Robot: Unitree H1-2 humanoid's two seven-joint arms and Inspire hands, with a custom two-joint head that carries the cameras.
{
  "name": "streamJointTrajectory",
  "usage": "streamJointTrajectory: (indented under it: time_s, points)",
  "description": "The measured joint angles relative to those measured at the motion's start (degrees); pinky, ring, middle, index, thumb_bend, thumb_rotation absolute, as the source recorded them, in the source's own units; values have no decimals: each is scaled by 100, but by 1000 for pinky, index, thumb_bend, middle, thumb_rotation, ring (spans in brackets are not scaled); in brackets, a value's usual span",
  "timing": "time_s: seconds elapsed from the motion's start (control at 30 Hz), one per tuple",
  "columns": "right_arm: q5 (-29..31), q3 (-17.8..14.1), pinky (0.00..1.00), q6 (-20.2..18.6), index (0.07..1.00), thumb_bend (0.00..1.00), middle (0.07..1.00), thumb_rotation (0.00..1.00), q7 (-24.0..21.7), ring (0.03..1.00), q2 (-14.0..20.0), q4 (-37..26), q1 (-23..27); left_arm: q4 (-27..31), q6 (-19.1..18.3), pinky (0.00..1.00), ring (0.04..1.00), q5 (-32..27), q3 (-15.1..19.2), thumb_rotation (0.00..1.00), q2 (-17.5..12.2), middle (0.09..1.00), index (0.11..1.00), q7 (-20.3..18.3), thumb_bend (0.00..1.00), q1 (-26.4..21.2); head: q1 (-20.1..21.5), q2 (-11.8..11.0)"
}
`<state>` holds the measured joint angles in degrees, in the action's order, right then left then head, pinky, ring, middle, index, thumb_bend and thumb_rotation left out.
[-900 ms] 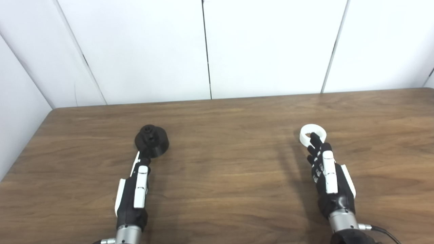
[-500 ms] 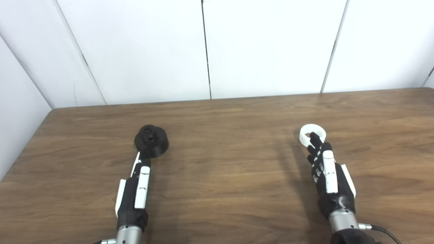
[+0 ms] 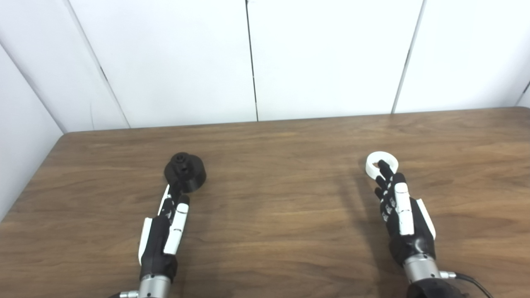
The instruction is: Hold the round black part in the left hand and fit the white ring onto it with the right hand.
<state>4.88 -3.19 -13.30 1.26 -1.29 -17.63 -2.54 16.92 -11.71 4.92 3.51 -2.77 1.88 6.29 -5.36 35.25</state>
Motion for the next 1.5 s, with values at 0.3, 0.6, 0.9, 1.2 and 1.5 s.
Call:
streamJointTrajectory:
  time_s: [0.3, 0.6, 0.9, 1.2, 1.5]
  points:
    - [196, -45, 933, -237, 908, 575, 981, 1000, -96, 986, 189, -2, 62, 491, -616, 996, 1000, 664, -18, 435, -267, 1000, 991, -10, 710, -52, -326, -62]
    - [210, 60, 932, -376, 898, 563, 984, 1000, -81, 985, 222, 22, 133, 743, -1393, 912, 955, 1665, -71, 301, -1002, 969, 980, -250, 866, -526, -379, -105]
    - [123, 101, 951, -372, 890, 540, 966, 1000, -80, 978, 198, 73, 154, 660, -1547, 900, 981, 2384, 265, 260, -1412, 983, 998, -1627, 921, -1214, -308, -132]
    - [38, 99, 961, -351, 879, 538, 960, 1000, -75, 974, 220, 153, 156, -30, -1551, 933, 1000, 3063, 380, 272, -1483, 995, 957, -2671, 963, -1918, -273, -176]
    - [-14, 102, 954, -335, 875, 551, 954, 1000, -72, 955, 219, 153, 151, -564, -1549, 1000, 1000, 3563, -4, 285, -1974, 996, 955, -3104, 984, -2426, -264, -202]
